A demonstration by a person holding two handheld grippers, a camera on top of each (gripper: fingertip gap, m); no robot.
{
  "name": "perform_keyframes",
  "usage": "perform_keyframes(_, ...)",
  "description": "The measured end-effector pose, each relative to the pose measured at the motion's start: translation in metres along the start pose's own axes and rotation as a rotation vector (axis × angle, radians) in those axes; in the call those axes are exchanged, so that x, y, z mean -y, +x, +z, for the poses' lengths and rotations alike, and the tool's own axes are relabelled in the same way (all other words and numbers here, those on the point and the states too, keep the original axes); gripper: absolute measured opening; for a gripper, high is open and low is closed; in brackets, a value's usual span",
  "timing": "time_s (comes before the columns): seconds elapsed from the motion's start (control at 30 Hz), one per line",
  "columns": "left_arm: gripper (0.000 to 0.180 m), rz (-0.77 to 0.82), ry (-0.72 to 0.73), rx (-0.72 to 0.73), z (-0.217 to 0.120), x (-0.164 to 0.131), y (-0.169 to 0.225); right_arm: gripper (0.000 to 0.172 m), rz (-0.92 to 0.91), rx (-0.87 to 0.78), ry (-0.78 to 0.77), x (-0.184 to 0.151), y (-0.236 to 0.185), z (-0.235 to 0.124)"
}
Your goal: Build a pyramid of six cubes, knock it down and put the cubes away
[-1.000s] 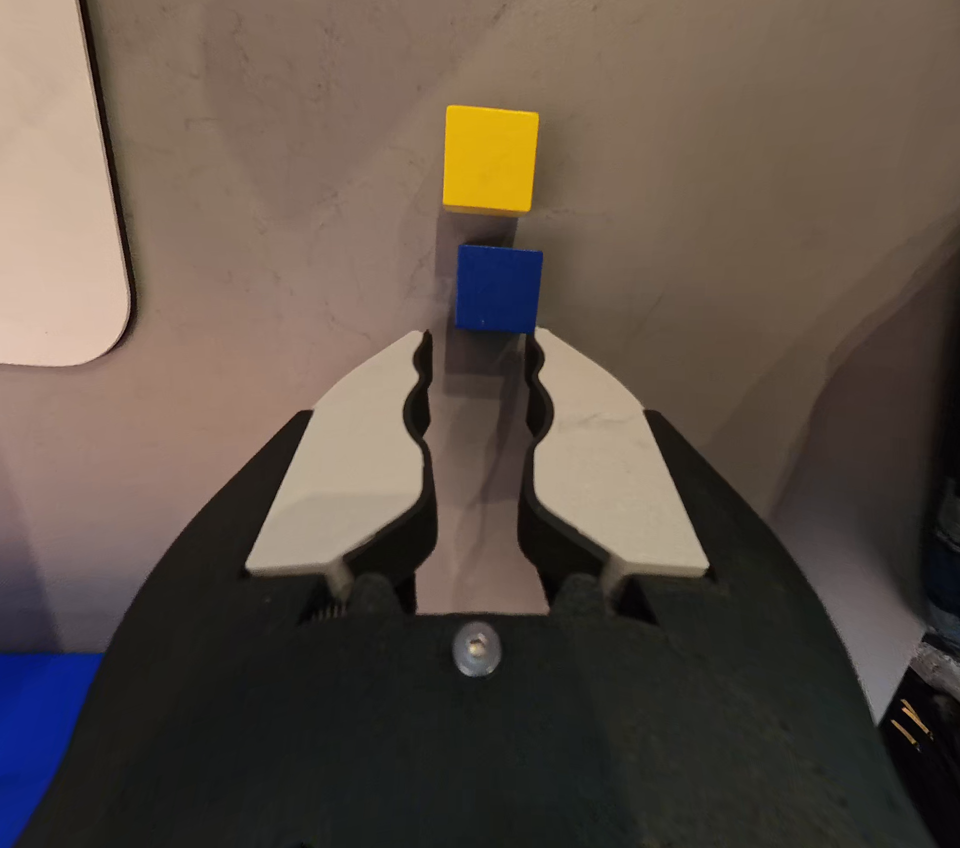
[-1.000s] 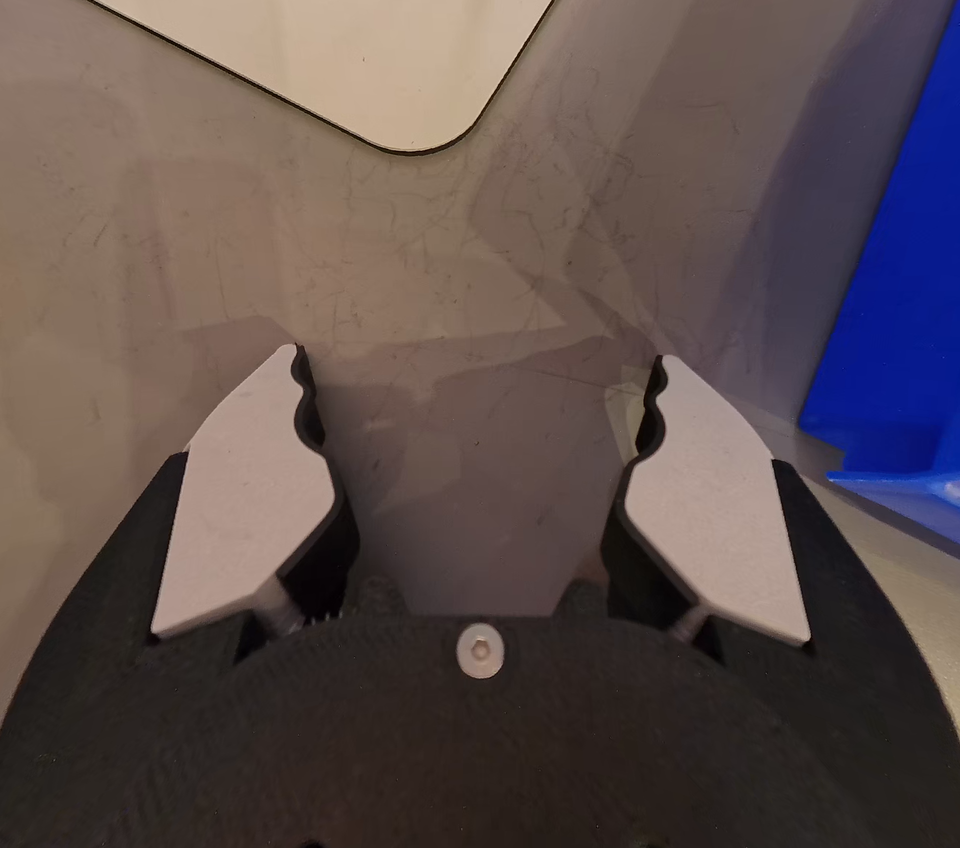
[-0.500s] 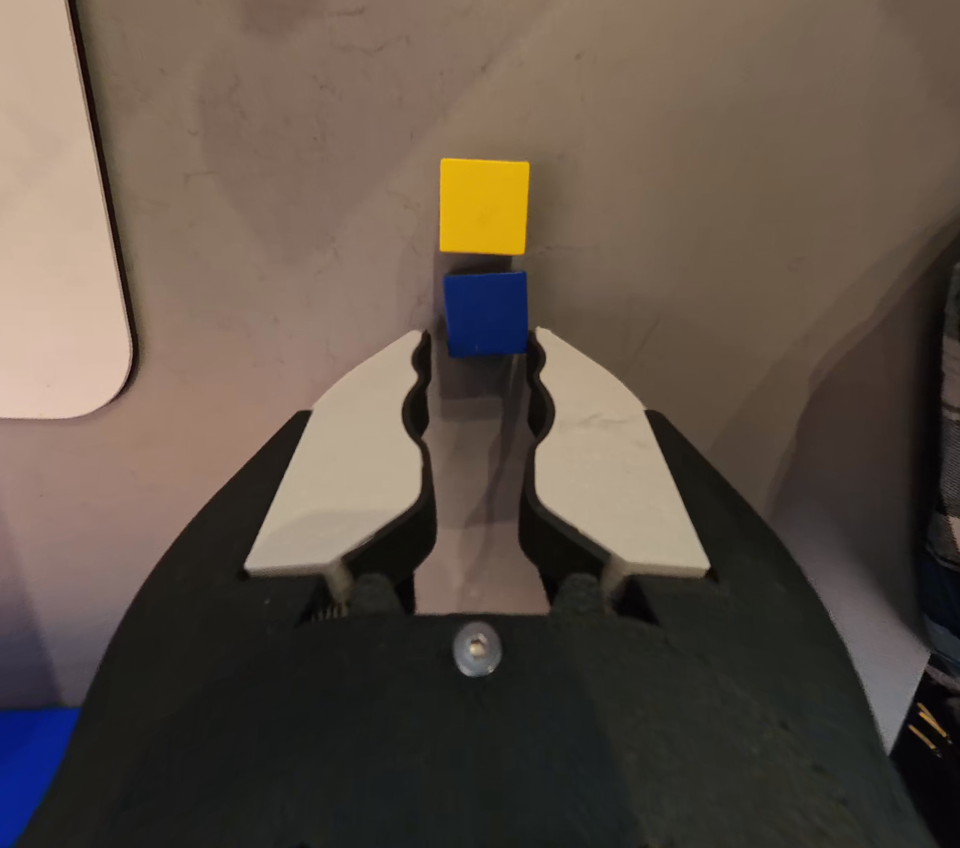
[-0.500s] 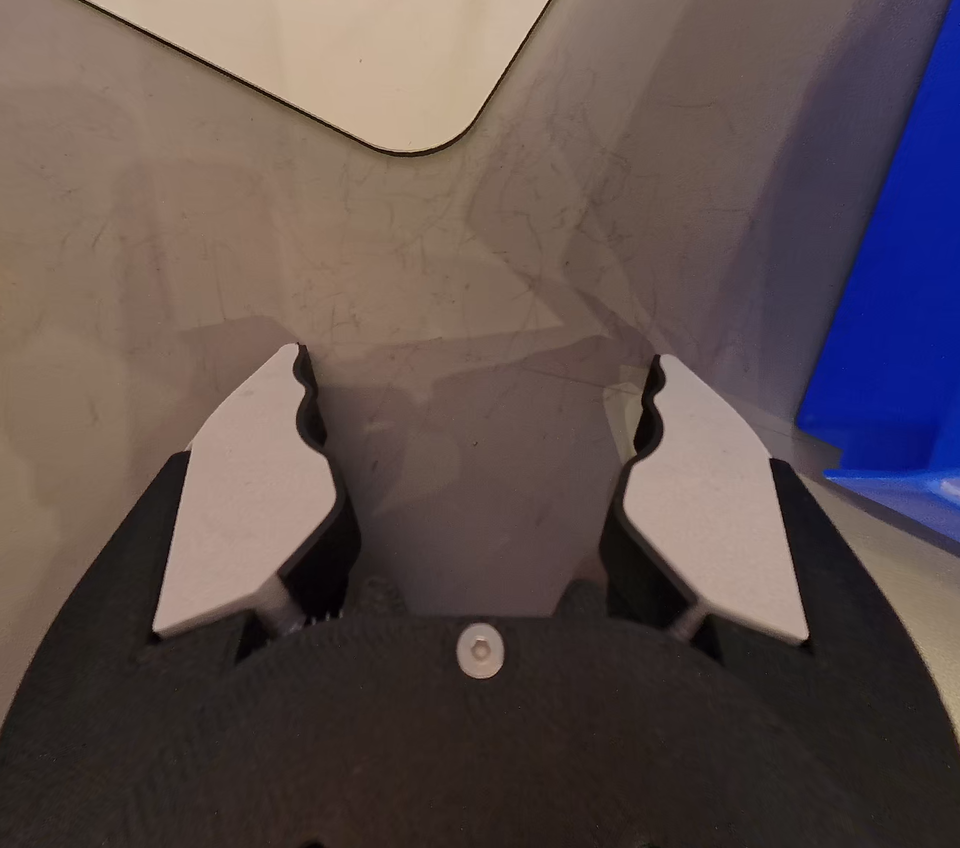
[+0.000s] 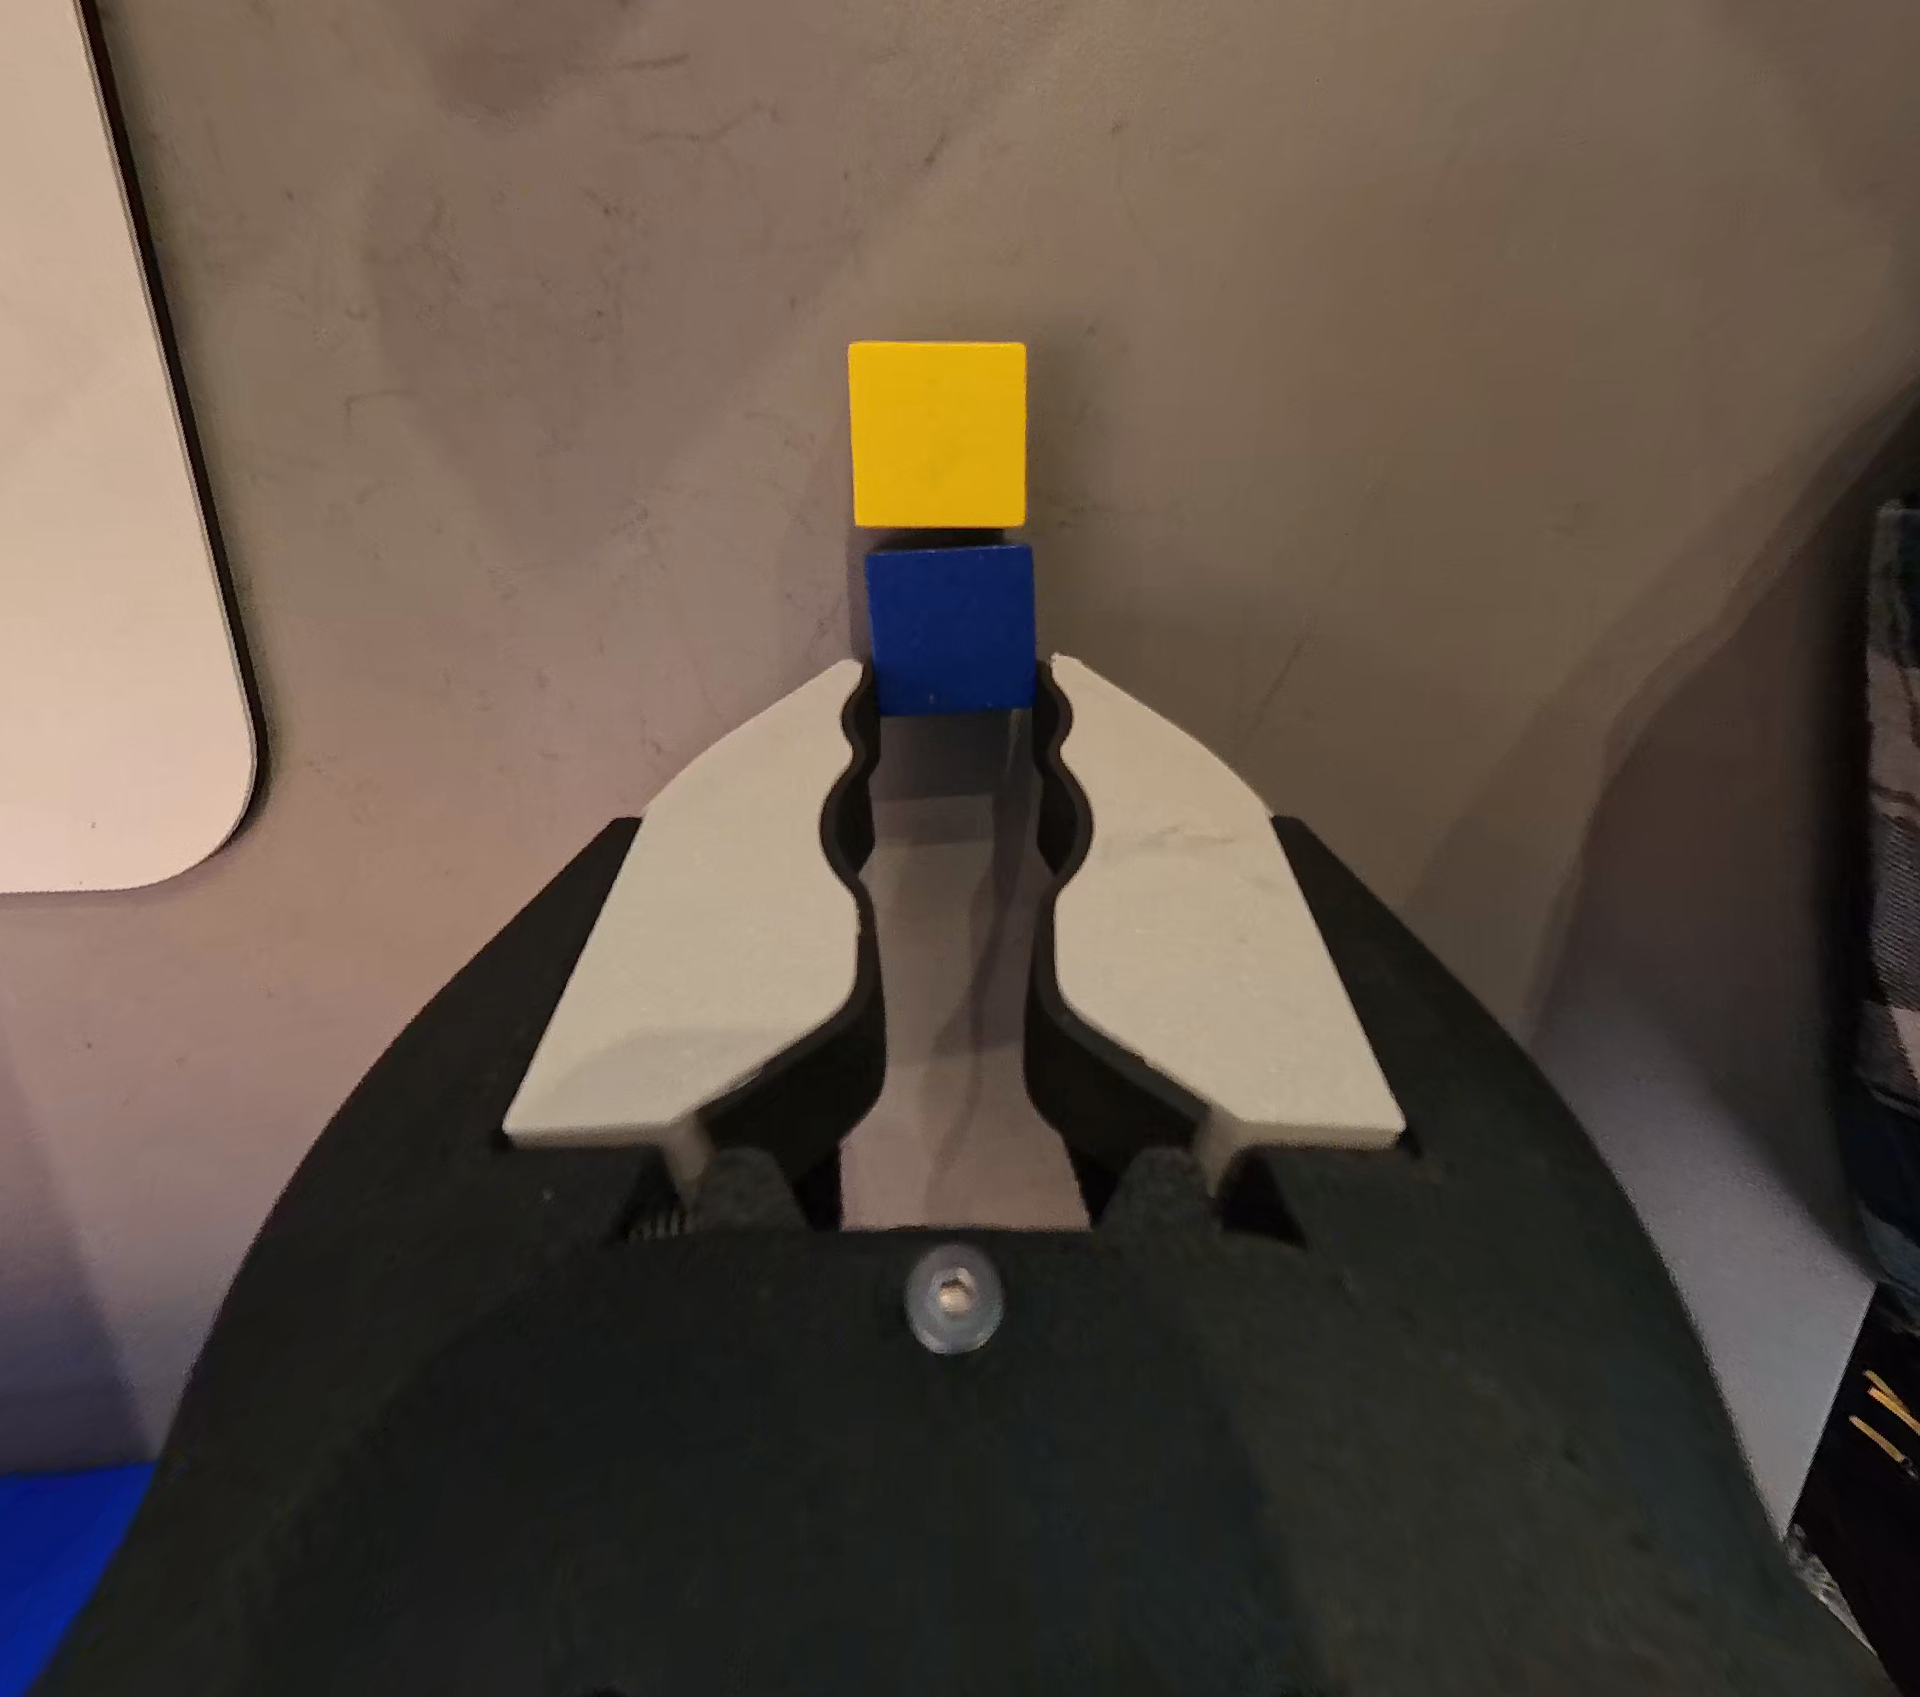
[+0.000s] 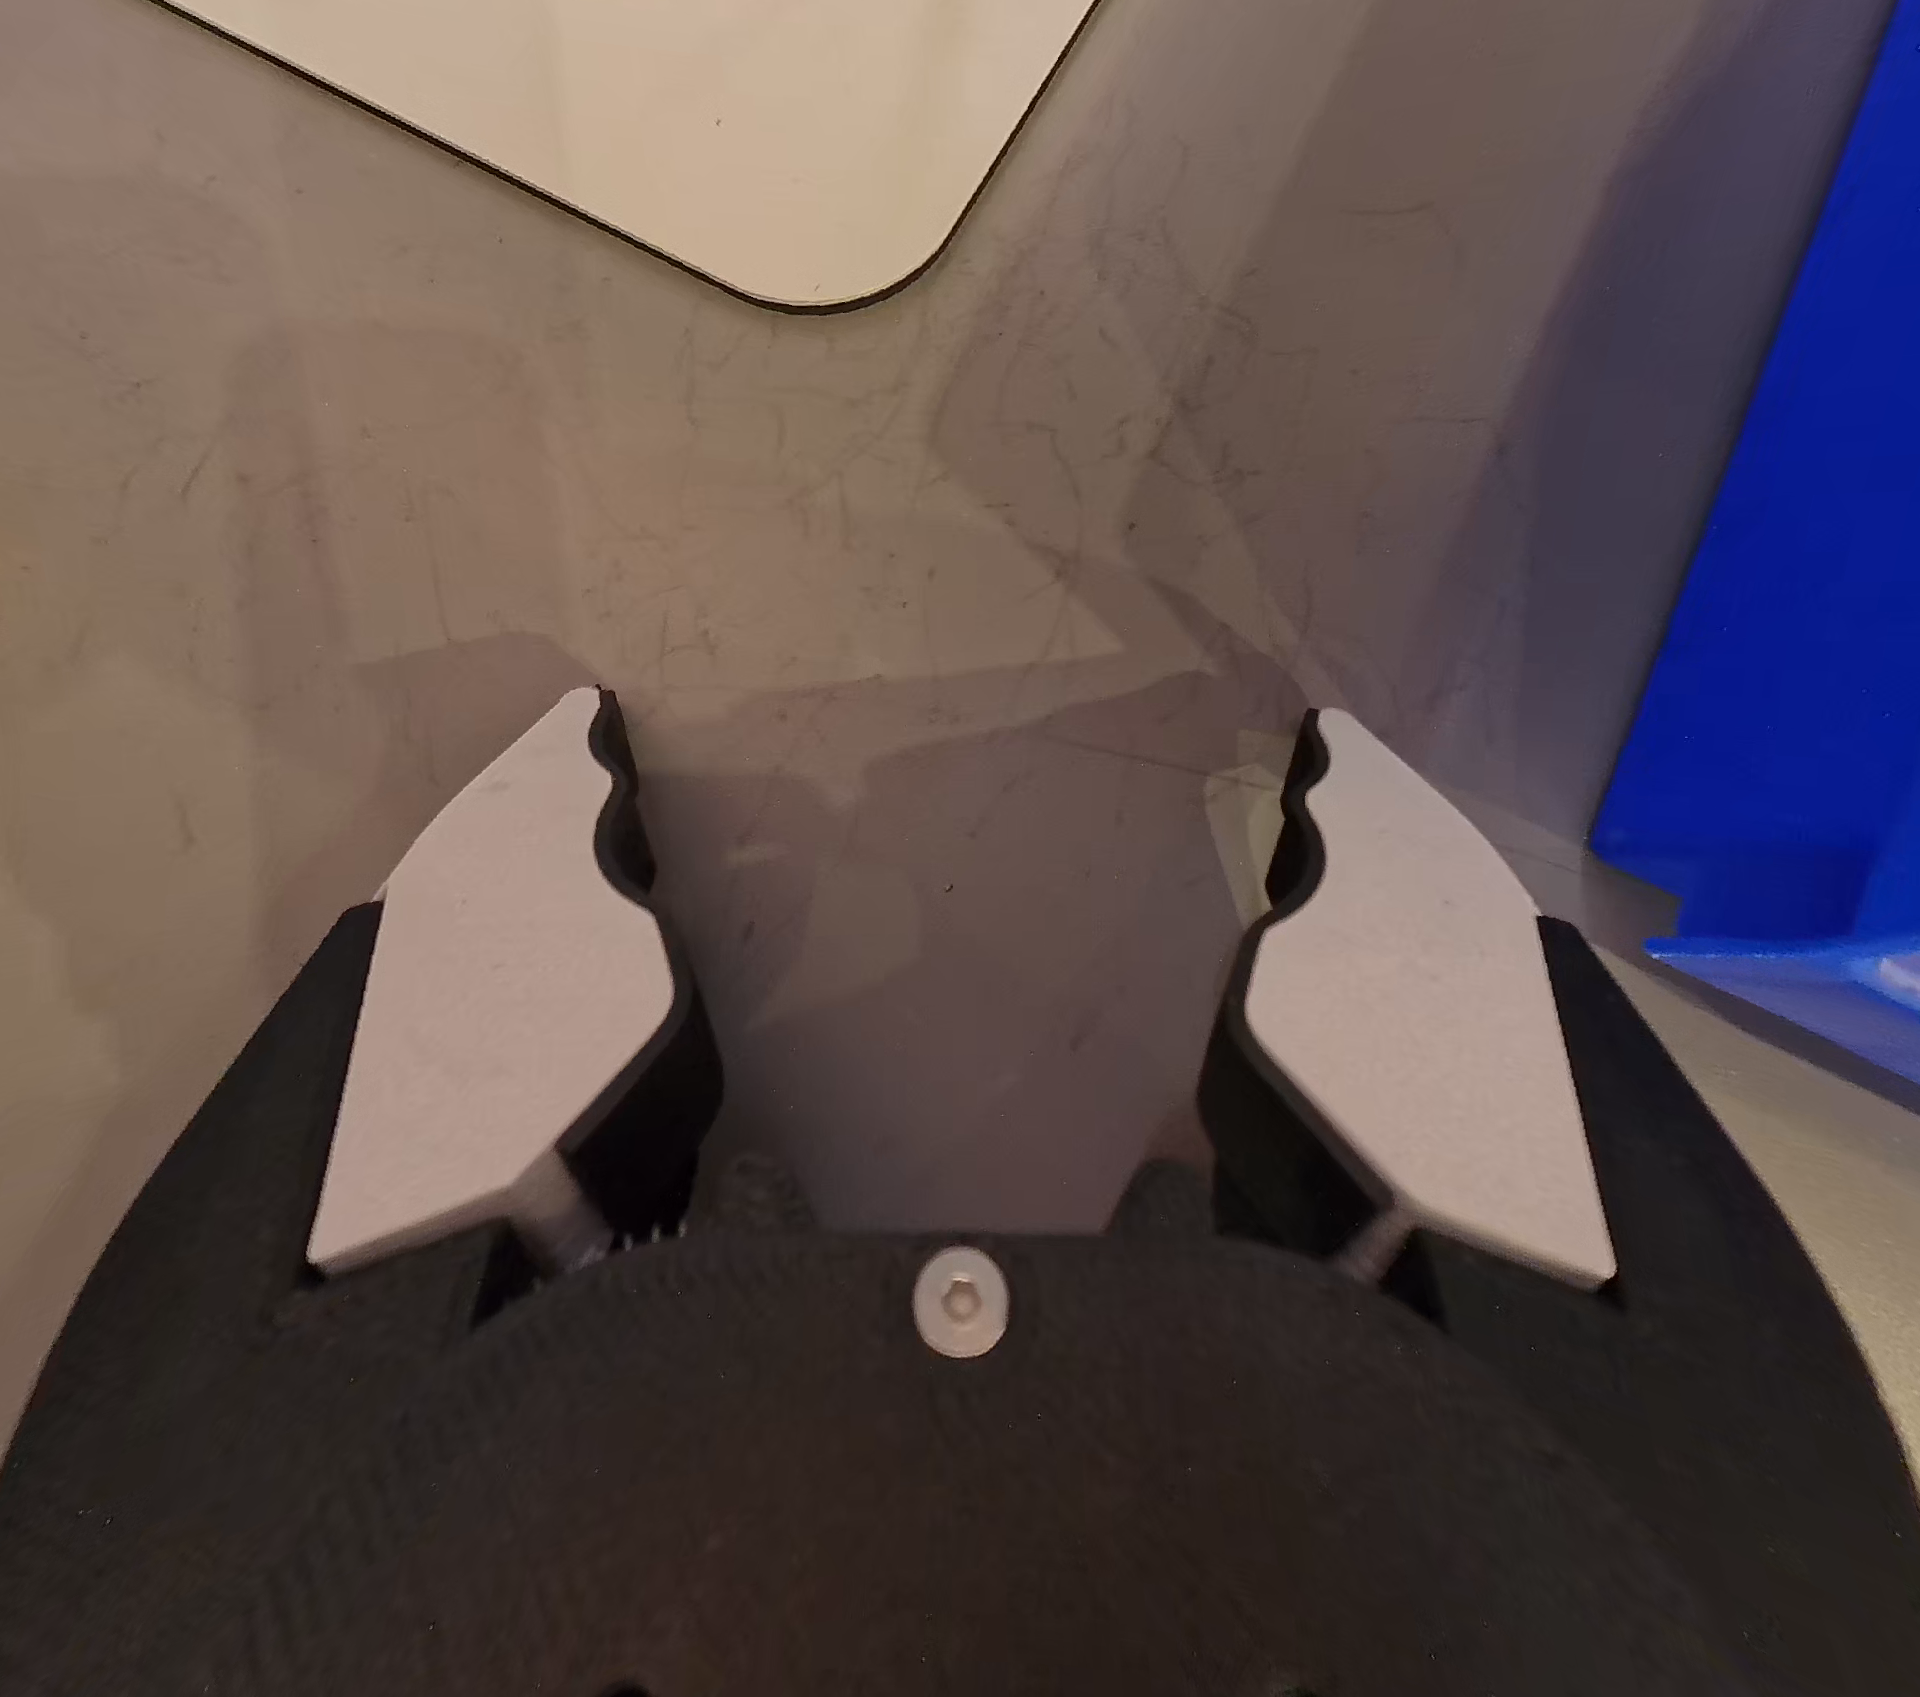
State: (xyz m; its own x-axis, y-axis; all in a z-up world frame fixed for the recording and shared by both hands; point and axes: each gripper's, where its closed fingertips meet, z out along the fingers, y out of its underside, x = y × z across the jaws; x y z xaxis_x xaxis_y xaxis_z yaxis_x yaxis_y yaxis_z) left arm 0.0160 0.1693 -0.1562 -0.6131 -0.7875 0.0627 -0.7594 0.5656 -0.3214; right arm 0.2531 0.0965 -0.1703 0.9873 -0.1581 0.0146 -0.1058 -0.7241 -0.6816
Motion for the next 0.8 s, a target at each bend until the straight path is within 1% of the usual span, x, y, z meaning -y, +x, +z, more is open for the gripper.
perform_keyframes(0.8, 0.027, 0.014, 0.002, -0.021, 0.0024, 0.0025, 0.0002, 0.118, 0.001, -0.001, 0.0, 0.0003, -0.0004, 0.0003)
